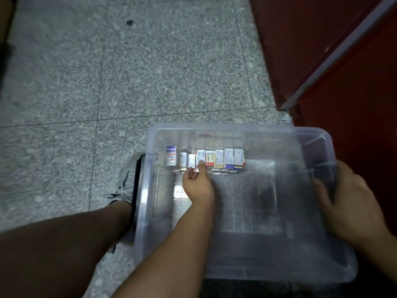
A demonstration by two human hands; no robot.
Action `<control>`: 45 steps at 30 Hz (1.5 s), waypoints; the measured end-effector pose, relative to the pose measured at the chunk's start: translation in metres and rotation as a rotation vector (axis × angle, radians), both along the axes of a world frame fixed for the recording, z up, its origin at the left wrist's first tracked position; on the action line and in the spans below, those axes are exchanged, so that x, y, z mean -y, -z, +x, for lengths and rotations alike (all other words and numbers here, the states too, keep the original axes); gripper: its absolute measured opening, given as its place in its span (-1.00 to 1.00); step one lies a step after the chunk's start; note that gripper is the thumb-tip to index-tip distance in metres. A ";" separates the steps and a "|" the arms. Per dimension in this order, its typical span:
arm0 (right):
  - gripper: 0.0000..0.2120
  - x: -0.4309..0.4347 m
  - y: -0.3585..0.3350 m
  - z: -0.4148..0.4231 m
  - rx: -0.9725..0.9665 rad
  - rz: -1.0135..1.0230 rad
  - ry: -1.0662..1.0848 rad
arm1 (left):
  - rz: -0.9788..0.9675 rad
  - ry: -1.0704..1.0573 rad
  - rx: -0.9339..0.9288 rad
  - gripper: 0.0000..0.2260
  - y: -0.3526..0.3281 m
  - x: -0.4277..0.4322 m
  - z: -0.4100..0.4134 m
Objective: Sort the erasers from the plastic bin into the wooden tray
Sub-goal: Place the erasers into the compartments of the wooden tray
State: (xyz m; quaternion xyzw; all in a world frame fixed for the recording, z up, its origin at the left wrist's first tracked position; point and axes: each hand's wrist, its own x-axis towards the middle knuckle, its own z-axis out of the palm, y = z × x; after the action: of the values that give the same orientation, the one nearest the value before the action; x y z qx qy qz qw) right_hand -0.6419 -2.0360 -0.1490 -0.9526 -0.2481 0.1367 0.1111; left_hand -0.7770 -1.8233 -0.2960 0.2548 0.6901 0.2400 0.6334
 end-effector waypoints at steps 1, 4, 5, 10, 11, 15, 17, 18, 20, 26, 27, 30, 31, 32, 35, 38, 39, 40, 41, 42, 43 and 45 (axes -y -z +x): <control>-0.66 -0.001 0.001 0.000 0.003 -0.006 0.000 | -0.010 -0.037 0.008 -0.60 -0.001 0.000 0.002; -0.63 -0.004 0.002 -0.001 0.007 -0.009 0.013 | -0.009 -0.103 -0.001 -0.68 -0.002 -0.005 0.007; -0.63 -0.004 0.002 -0.001 0.009 -0.007 0.011 | -0.020 -0.122 0.004 -0.69 -0.003 -0.005 0.008; -0.59 -0.001 0.007 0.002 -0.017 -0.023 0.014 | -0.127 -0.120 0.077 -0.59 -0.009 -0.008 0.004; -0.60 -0.001 0.008 0.001 -0.014 -0.022 0.010 | -0.139 -0.112 0.095 -0.57 -0.007 -0.010 0.004; -0.62 -0.002 0.007 0.001 -0.005 -0.023 0.013 | -0.155 -0.100 0.101 -0.54 -0.002 -0.012 0.003; -0.60 -0.002 0.007 0.001 -0.003 -0.022 0.014 | -0.158 -0.093 0.097 -0.55 -0.001 -0.011 0.003; -0.59 -0.002 0.007 0.001 -0.004 -0.021 0.012 | -0.153 -0.095 0.094 -0.56 -0.001 -0.011 0.003; -0.57 -0.002 0.007 0.000 -0.007 -0.020 0.011 | -0.141 -0.105 0.095 -0.59 0.002 -0.011 0.004; -0.51 -0.003 0.006 0.000 -0.002 -0.025 0.025 | -0.124 -0.114 0.089 -0.61 -0.005 -0.011 0.007; -0.52 -0.002 0.006 0.000 -0.005 -0.030 0.023 | -0.126 -0.116 0.087 -0.61 -0.008 -0.011 0.008; -0.57 -0.001 0.007 0.001 -0.016 -0.036 0.026 | -0.127 -0.112 0.088 -0.61 -0.019 -0.011 0.009; -0.58 -0.001 0.007 0.002 -0.017 -0.035 0.031 | -0.119 -0.100 0.079 -0.60 -0.022 -0.010 0.009; -0.59 -0.002 0.008 0.002 -0.017 -0.036 0.030 | -0.107 -0.083 0.069 -0.60 -0.024 -0.009 0.008; -0.63 -0.003 0.007 0.002 -0.017 -0.040 0.007 | -0.059 -0.016 0.050 -0.60 -0.029 -0.005 -0.002; -0.64 -0.004 0.005 0.002 -0.017 -0.068 -0.016 | 0.040 0.040 0.025 -0.58 -0.043 0.001 -0.016; -0.64 -0.004 0.003 0.002 -0.021 -0.094 -0.021 | 0.073 0.062 0.019 -0.57 -0.049 0.002 -0.020; -0.64 -0.004 0.000 0.001 -0.021 -0.119 -0.023 | 0.102 0.089 0.014 -0.58 -0.058 0.002 -0.025; -0.64 -0.004 -0.004 0.000 -0.018 -0.134 -0.022 | 0.129 0.118 0.012 -0.59 -0.067 0.003 -0.029; -0.63 -0.004 -0.008 -0.002 -0.018 -0.136 -0.015 | 0.157 0.148 0.019 -0.61 -0.078 0.003 -0.033; -0.62 -0.005 -0.015 -0.005 -0.026 -0.129 -0.008 | 0.183 0.187 0.039 -0.62 -0.089 0.004 -0.036; -0.61 -0.007 -0.034 -0.013 -0.053 -0.100 0.008 | 0.236 0.286 0.094 -0.65 -0.116 0.008 -0.041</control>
State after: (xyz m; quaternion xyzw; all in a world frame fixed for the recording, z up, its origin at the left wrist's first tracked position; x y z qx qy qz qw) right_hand -0.6552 -2.0293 -0.1147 -0.9539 -0.2341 0.1738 0.0703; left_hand -0.8178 -1.8316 -0.1796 0.4114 0.5835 0.2383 0.6584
